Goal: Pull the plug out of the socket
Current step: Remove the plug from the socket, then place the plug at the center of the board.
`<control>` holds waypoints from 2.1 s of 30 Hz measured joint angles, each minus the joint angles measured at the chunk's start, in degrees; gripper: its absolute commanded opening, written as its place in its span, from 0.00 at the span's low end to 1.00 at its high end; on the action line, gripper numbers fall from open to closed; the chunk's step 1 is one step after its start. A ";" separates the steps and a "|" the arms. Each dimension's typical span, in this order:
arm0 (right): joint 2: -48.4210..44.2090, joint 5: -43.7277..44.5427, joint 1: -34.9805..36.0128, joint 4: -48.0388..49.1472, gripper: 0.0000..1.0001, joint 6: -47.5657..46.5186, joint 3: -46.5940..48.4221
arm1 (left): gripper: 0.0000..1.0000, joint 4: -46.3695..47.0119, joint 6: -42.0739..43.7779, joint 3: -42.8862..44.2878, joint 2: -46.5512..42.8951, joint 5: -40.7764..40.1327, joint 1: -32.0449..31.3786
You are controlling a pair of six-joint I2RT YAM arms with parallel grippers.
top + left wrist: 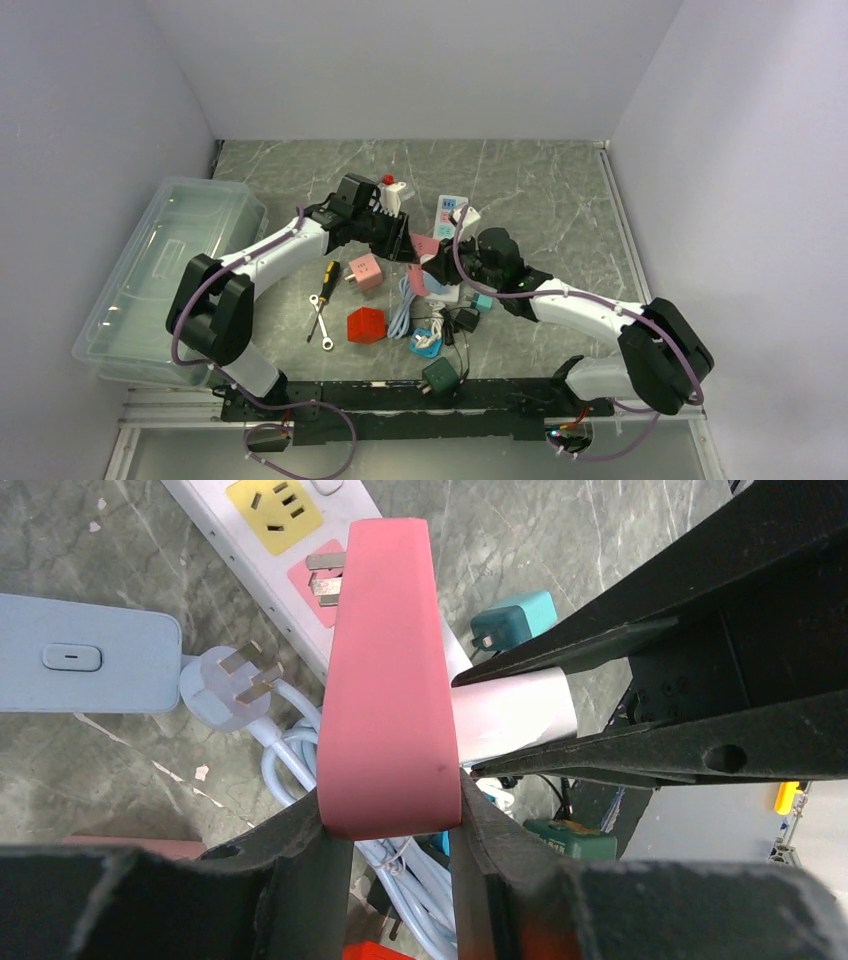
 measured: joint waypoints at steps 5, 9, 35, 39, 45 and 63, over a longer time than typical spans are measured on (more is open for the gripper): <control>-0.94 10.29 5.88 -0.98 0.00 -1.53 0.07 | 0.00 -0.70 0.04 0.09 0.00 -0.04 0.13; -1.01 22.86 11.96 -3.78 0.00 -3.04 1.46 | 0.00 -1.27 0.17 0.20 0.09 0.04 0.13; -5.46 7.48 -0.39 -0.04 0.00 1.20 -1.64 | 0.00 -0.24 1.05 0.50 1.33 -1.55 0.37; -6.36 8.41 -0.42 -0.13 0.00 1.20 -1.79 | 0.00 -0.17 1.05 0.50 1.33 -1.38 0.37; -12.35 14.69 -0.87 -4.07 0.00 2.75 -2.47 | 0.00 0.26 1.03 0.20 0.90 -0.57 0.79; -19.23 8.41 -17.84 -19.06 0.08 14.40 -12.87 | 0.00 2.14 -0.68 -2.80 -11.96 3.72 3.74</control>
